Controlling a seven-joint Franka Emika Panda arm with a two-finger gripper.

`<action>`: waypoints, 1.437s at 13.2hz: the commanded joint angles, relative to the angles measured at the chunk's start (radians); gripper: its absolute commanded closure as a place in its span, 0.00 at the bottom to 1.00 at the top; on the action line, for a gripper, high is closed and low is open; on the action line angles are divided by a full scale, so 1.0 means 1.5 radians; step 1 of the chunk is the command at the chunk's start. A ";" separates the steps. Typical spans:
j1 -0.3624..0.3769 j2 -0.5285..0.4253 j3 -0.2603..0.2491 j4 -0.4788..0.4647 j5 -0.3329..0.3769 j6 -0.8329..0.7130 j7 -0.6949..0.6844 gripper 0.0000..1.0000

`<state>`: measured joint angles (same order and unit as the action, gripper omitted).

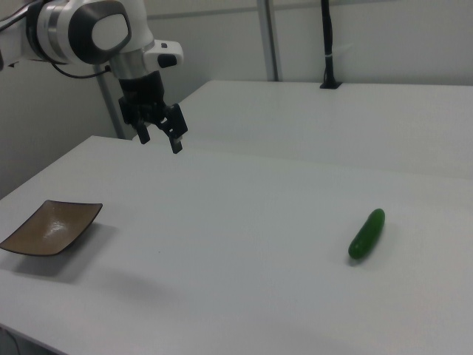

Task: Cucumber placed on a ceramic plate
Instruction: 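Move the open gripper from its start pose toward the green cucumber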

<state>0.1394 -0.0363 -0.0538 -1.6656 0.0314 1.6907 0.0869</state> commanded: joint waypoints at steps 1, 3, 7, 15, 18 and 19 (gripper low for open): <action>0.003 0.011 -0.006 0.008 0.016 0.005 -0.016 0.00; 0.005 0.011 -0.006 0.008 0.016 0.005 -0.016 0.00; 0.007 0.010 -0.005 0.007 0.016 0.002 -0.016 0.00; -0.003 0.025 -0.006 0.012 -0.001 0.006 -0.036 0.00; -0.052 0.051 -0.006 0.056 -0.001 0.011 -0.143 0.00; -0.063 0.060 -0.006 0.065 -0.001 0.026 -0.161 0.00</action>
<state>0.0913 0.0023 -0.0570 -1.6321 0.0289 1.6948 -0.0423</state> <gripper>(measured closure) 0.000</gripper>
